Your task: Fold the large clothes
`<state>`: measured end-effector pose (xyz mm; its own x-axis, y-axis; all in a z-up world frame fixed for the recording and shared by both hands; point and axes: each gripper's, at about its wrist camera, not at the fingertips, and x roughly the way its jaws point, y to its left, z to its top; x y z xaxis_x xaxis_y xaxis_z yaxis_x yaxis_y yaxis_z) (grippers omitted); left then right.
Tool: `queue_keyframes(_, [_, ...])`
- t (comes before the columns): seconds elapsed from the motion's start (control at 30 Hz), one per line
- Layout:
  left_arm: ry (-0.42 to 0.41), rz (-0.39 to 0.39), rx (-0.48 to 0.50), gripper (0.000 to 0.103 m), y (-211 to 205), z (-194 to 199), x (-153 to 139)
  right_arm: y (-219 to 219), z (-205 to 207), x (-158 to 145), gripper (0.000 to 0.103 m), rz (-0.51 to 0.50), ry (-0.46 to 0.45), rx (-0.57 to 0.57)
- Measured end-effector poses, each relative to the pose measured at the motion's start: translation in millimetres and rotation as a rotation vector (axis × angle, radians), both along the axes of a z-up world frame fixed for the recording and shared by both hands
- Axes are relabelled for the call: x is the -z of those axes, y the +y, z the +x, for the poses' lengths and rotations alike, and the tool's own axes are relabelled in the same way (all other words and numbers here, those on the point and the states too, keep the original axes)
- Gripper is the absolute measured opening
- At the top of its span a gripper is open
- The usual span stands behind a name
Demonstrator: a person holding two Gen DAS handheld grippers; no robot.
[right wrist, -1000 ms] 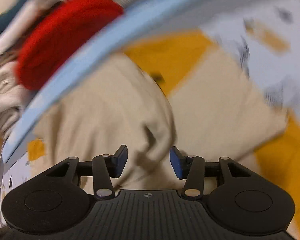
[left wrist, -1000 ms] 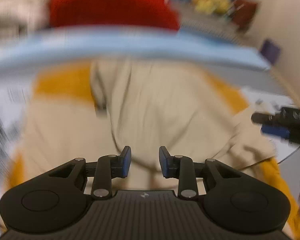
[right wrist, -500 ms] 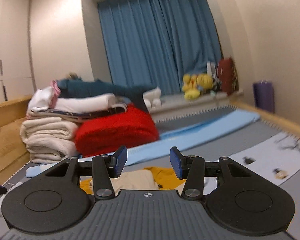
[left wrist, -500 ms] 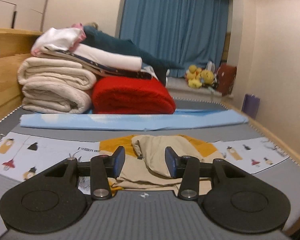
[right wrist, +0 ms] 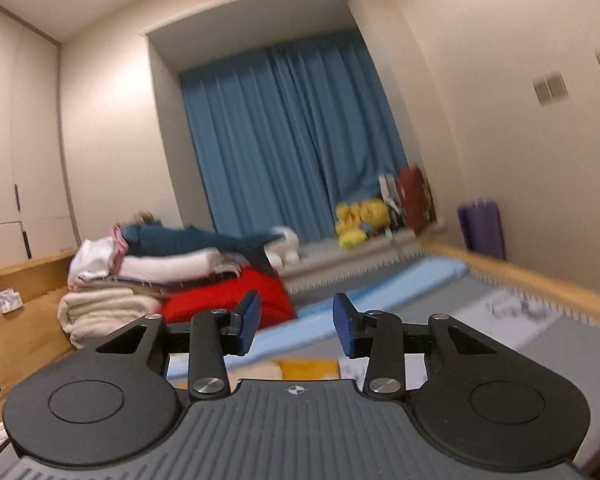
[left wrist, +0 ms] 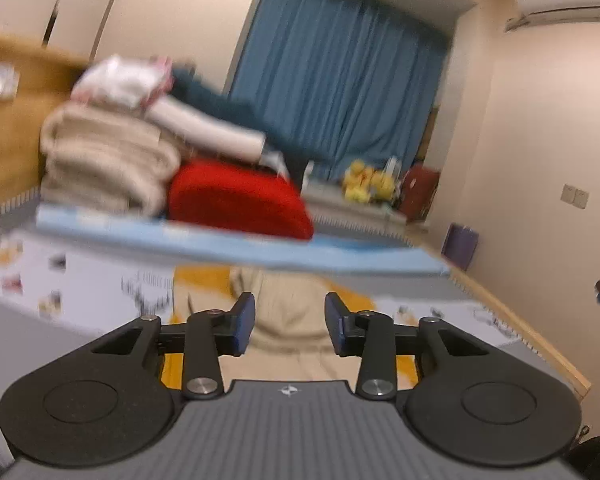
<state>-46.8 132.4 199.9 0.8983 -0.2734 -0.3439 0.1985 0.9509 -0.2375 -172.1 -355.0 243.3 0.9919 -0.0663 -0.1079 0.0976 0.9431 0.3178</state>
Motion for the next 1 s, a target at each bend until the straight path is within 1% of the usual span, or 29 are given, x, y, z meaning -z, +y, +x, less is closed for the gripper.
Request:
queue_keyframes(0.03, [0.033,0.002,-0.009,0.038,3,9,19,-3,6,13,0.042,0.015,0.032,-0.008])
queue_keyframes(0.1, [0.127,-0.005,-0.043,0.035,7,29,65,-11,27,47,0.044,0.041,0.124,-0.026])
queue_keyframes(0.17, [0.246,-0.019,-0.079,0.034,16,47,108,-19,61,91,0.044,0.079,0.238,-0.066])
queue_keyframes(0.23, [0.378,0.008,-0.120,0.034,25,62,142,-21,99,134,0.045,0.116,0.370,-0.087])
queue_keyframes(0.27, [0.449,0.025,-0.145,0.034,28,71,155,-23,118,156,0.045,0.140,0.432,-0.097])
queue_keyframes(0.3, [0.501,0.030,-0.168,0.034,33,80,165,-24,133,176,0.045,0.157,0.480,-0.101])
queue_keyframes(0.33, [0.525,0.029,-0.188,0.034,41,86,172,-23,152,192,0.046,0.162,0.520,-0.099])
queue_keyframes(0.4, [0.537,0.047,-0.235,0.036,51,95,180,-24,178,222,0.046,0.174,0.604,-0.096])
queue_keyframes(0.43, [0.547,0.057,-0.252,0.037,55,99,184,-24,187,230,0.046,0.183,0.633,-0.095])
queue_keyframes(0.47, [0.563,0.057,-0.264,0.041,59,104,188,-26,196,236,0.048,0.198,0.642,-0.098])
queue_keyframes(0.5, [0.584,0.053,-0.273,0.046,64,108,192,-23,198,237,0.053,0.210,0.642,-0.101])
queue_keyframes(0.53, [0.603,0.048,-0.280,0.046,68,112,196,-24,204,239,0.056,0.222,0.644,-0.103])
queue_keyframes(0.63, [0.646,0.034,-0.318,0.046,80,116,206,-27,217,250,0.056,0.239,0.678,-0.113])
queue_keyframes(0.77, [0.690,0.018,-0.349,0.047,90,121,219,-26,214,269,0.056,0.259,0.729,-0.128])
queue_keyframes(0.87, [0.734,-0.011,-0.339,0.047,94,126,233,-23,211,278,0.056,0.245,0.757,-0.138])
queue_keyframes(1.0, [0.729,0.020,-0.313,0.048,88,125,239,-18,207,281,0.056,0.219,0.776,-0.144])
